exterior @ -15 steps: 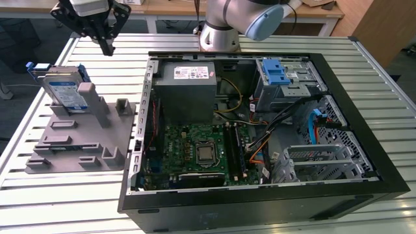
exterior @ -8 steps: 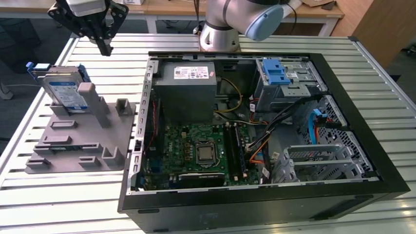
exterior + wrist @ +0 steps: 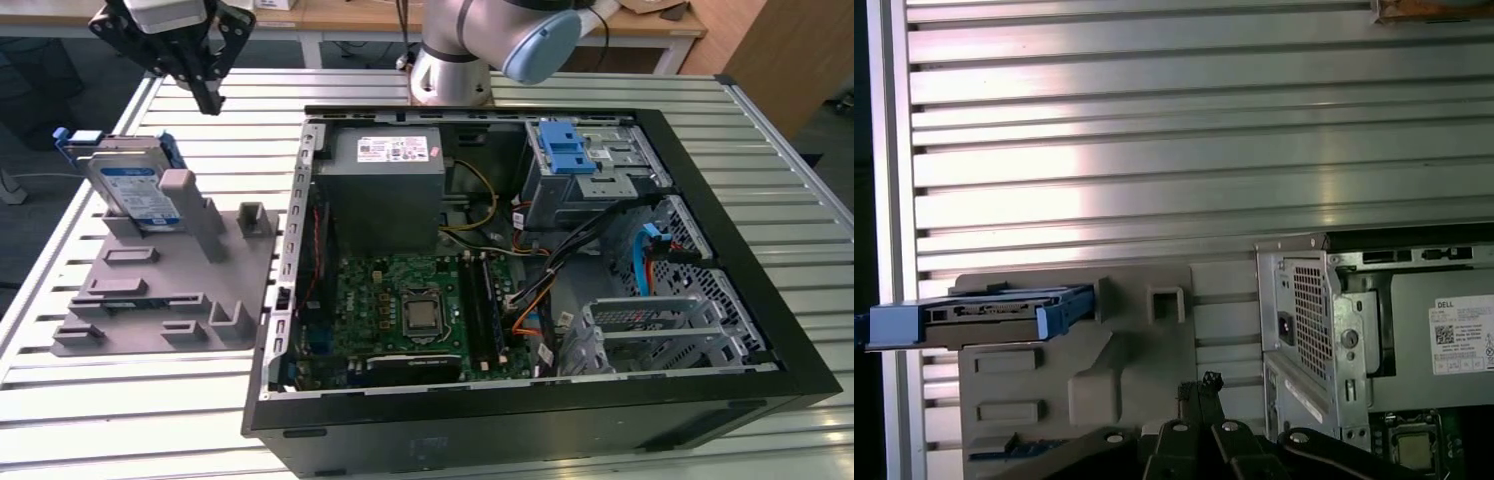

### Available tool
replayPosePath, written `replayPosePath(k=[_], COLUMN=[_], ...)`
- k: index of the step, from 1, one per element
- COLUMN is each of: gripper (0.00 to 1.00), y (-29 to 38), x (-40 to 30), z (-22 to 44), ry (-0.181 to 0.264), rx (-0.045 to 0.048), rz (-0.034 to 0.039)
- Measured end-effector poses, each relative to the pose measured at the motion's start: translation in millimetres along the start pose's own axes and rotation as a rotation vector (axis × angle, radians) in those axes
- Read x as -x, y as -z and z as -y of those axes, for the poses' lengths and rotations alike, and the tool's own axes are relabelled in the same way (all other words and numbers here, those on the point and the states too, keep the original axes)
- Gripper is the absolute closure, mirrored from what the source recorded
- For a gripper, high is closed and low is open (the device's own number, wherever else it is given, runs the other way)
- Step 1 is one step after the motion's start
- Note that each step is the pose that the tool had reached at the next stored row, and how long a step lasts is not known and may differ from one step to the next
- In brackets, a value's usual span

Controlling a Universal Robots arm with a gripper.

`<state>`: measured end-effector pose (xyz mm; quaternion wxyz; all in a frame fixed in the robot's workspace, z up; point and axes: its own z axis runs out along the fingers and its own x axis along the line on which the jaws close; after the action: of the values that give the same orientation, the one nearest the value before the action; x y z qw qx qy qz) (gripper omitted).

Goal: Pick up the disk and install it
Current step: 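Reach for the disk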

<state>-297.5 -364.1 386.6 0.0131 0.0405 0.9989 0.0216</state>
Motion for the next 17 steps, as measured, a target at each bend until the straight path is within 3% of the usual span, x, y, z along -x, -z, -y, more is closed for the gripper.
replayPosePath(k=[4,15,17], gripper=[0.89,0.89,0.89], y=[0.3,0.9,0.9], x=[-12.8,-62.1,-64.7], z=[1.0,1.0,0.6], ry=[0.0,0.0,0.0], rx=[0.0,0.0,0.0], rz=[0.0,0.0,0.0])
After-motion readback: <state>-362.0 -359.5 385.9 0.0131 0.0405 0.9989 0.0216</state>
